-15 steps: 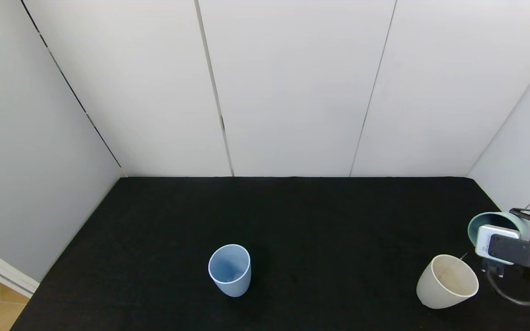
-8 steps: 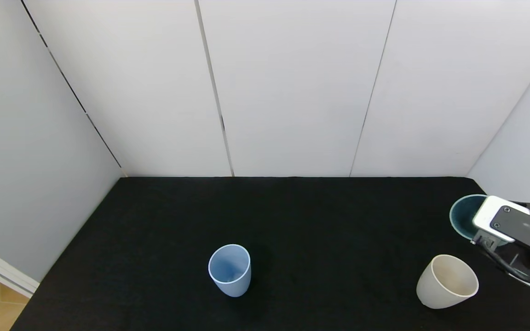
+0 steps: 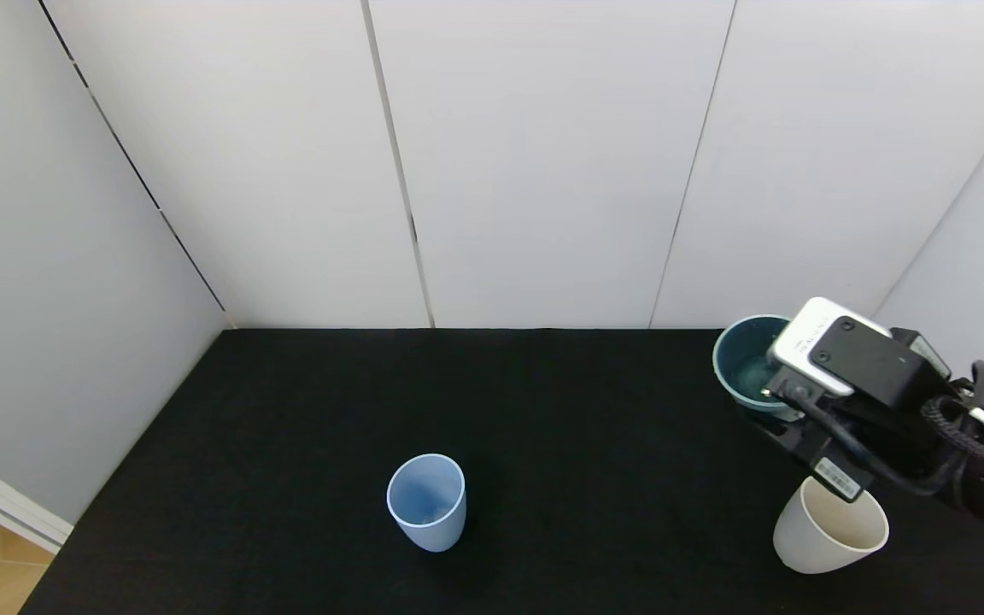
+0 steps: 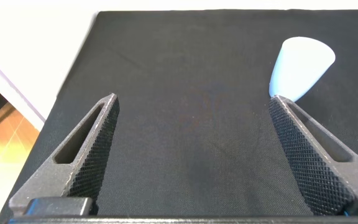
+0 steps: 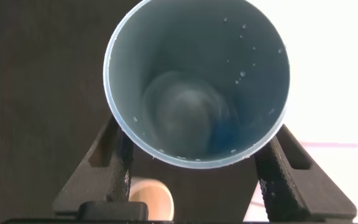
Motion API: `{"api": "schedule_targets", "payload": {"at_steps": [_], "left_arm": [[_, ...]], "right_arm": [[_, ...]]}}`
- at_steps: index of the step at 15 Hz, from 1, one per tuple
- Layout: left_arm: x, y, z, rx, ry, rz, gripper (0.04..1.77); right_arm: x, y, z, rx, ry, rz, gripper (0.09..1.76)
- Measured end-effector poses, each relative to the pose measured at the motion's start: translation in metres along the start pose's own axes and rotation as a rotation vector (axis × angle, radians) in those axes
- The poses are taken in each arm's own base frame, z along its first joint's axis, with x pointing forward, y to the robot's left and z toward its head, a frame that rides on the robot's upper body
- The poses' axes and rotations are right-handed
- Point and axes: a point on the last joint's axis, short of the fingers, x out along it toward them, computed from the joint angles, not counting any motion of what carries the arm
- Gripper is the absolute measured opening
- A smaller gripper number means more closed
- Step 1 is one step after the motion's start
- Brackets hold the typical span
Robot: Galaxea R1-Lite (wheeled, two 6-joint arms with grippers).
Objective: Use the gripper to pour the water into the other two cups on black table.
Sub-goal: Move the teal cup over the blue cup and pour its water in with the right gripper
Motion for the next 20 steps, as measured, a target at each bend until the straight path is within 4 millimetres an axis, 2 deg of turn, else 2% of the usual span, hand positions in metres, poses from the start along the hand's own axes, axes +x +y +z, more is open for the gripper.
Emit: {"api": "schedule_targets", "payload": {"at_steps": [7,10,13,20], "left_arm": [[0.0,0.0,0.0,0.0,0.0,0.0,1.72],[0.0,0.0,0.0,0.0,0.0,0.0,1.72],[0.0,0.0,0.0,0.0,0.0,0.0,1.72],[0.0,0.0,0.0,0.0,0.0,0.0,1.72]], "right_arm": [[0.037,0.058,0.081,-0.083,-0.051,-0.014,1.16],[0.056,0.081,0.108,-0.116,-0.058,-0.041,1.16],[0.072,0.105,0.12,-0.216,-0.063,-0.032,1.16],[0.088,0.157,0.129,-0.381,-0.027,-0.036,1.16]]}}
